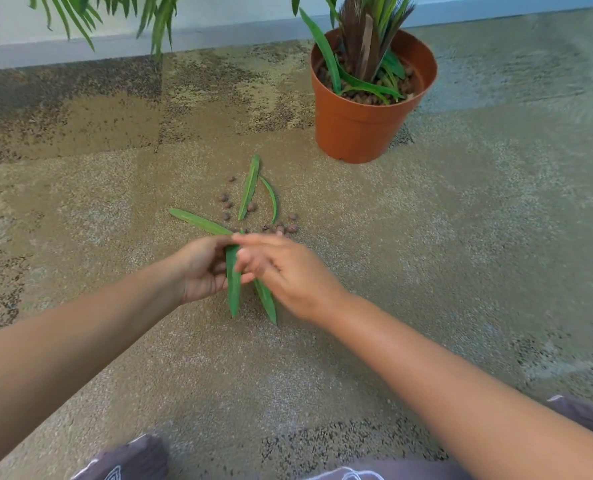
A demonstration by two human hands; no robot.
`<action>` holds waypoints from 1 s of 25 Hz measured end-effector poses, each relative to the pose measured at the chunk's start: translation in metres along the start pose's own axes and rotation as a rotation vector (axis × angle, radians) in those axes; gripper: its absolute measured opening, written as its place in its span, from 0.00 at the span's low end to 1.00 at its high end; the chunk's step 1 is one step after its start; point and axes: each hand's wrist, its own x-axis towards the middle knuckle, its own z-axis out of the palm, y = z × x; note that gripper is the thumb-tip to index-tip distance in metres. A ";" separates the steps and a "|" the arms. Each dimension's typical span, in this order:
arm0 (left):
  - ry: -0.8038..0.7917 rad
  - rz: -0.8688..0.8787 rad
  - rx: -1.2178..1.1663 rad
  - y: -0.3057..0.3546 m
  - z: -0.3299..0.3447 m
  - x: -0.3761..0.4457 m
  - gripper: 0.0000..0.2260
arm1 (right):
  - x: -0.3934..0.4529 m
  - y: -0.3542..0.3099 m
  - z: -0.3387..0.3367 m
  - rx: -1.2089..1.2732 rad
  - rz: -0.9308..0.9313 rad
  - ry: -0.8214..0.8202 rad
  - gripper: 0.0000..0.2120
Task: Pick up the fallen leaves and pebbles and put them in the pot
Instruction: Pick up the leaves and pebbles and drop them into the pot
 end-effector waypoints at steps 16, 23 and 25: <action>0.018 0.029 0.013 0.007 -0.010 -0.008 0.10 | -0.031 0.059 -0.005 -0.238 0.352 0.094 0.10; -0.014 -0.016 0.020 -0.002 0.021 -0.008 0.14 | 0.004 0.004 -0.020 0.049 0.262 0.201 0.16; -0.052 0.008 -0.009 0.003 0.033 -0.007 0.13 | 0.006 0.000 -0.020 0.086 0.222 0.186 0.15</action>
